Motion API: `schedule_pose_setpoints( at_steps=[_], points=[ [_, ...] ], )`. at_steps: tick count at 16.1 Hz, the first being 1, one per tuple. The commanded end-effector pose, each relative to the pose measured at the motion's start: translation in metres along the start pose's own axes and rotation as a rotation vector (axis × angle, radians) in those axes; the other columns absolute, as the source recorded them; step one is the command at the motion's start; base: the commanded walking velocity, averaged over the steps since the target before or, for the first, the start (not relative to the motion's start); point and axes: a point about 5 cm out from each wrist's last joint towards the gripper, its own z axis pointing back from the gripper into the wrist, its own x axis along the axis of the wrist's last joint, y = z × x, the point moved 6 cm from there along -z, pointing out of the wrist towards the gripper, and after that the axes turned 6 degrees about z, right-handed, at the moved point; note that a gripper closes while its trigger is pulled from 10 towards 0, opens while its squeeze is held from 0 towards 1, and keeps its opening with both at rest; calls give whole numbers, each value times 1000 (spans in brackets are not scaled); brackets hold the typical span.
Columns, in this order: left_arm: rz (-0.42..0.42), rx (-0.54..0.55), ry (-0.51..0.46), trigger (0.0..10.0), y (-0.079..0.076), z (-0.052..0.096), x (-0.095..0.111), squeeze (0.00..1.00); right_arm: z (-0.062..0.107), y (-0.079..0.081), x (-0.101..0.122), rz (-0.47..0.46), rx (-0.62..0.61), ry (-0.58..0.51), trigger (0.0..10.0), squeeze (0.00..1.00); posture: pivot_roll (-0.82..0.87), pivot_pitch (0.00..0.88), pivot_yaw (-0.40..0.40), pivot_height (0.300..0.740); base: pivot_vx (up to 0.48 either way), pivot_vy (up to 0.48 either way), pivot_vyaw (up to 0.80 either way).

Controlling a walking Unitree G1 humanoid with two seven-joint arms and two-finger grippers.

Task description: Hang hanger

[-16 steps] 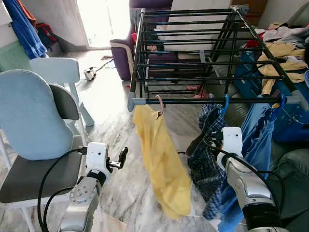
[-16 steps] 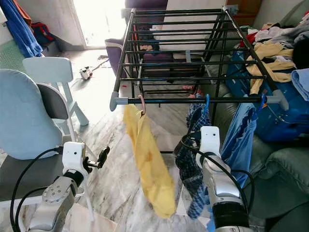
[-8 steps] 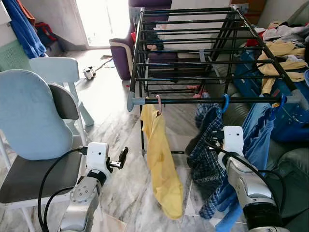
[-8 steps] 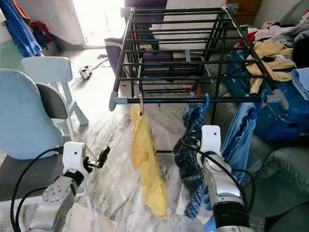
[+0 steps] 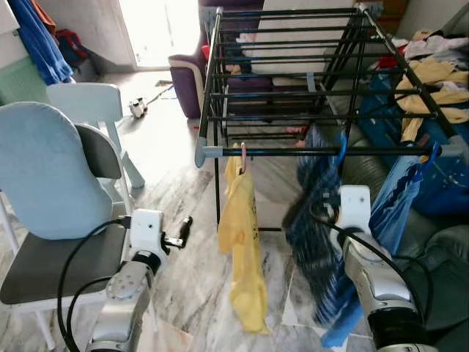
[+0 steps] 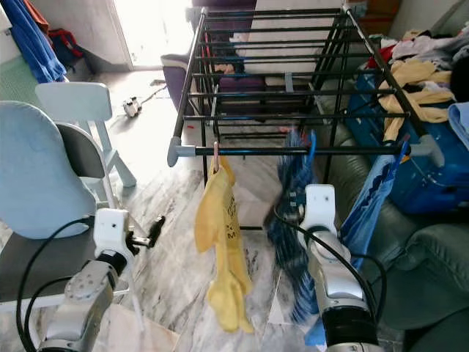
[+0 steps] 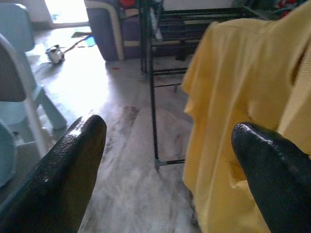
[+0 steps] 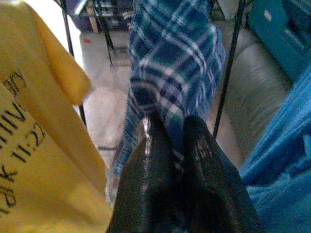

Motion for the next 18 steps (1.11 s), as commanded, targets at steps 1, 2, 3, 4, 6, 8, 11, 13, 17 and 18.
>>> schedule_pose_setpoints(
  at_steps=[1, 2, 3, 4, 6, 8, 11, 13, 17, 18],
  points=[
    [-11, 23, -21, 10000, 7, -2, 6, 0, 4, 5, 37, -14, 12, -151, 5569, 0, -127, 0, 71, 740, 0, 0, 0],
    [-14, 21, -30, 10000, 7, -4, 9, 0, 7, 6, 39, -2, 11, -173, 10000, 0, -124, 0, 77, 740, 0, 0, 0],
    [-21, 12, -44, 10000, 4, -6, 14, 0, 13, 4, 34, 30, 4, -184, 10000, 0, -111, 0, 78, 740, 0, 0, 0],
    [-23, 17, -54, 10000, 5, -7, 18, 0, 15, 4, 27, 25, 0, -170, 10000, 0, -107, 0, 80, 740, 0, 0, 0],
    [-31, 31, -77, 10000, 10, -10, 26, 0, 17, 5, 22, 33, 4, -187, 10000, 0, -108, 0, 74, 740, 0, 0, 0],
    [-25, 49, -120, 10000, 12, -13, 41, 0, 19, 2, 13, 39, 16, -145, 10000, 0, -106, 0, 74, 740, 0, 0, 0],
    [-30, 35, -150, 10000, 6, -13, 51, 0, 35, -16, 7, 70, -7, -214, 10000, 0, -95, 0, 74, 740, 0, 0, 0],
    [-31, 52, -162, 10000, 10, -16, 54, 0, 44, -25, 4, 93, -36, -251, 10000, 0, -121, 0, 81, 740, 0, 0, 0],
    [-30, 47, -155, 10000, 4, -24, 52, 0, 44, -26, -12, 99, -29, -202, 10000, 0, -133, 0, 81, 740, 0, 0, 0],
    [-30, 42, -164, 10000, 2, -24, 55, 0, 44, -25, -21, 82, -8, -174, 10000, 0, -128, 0, 76, 740, 0, 0, 0]
  ],
)
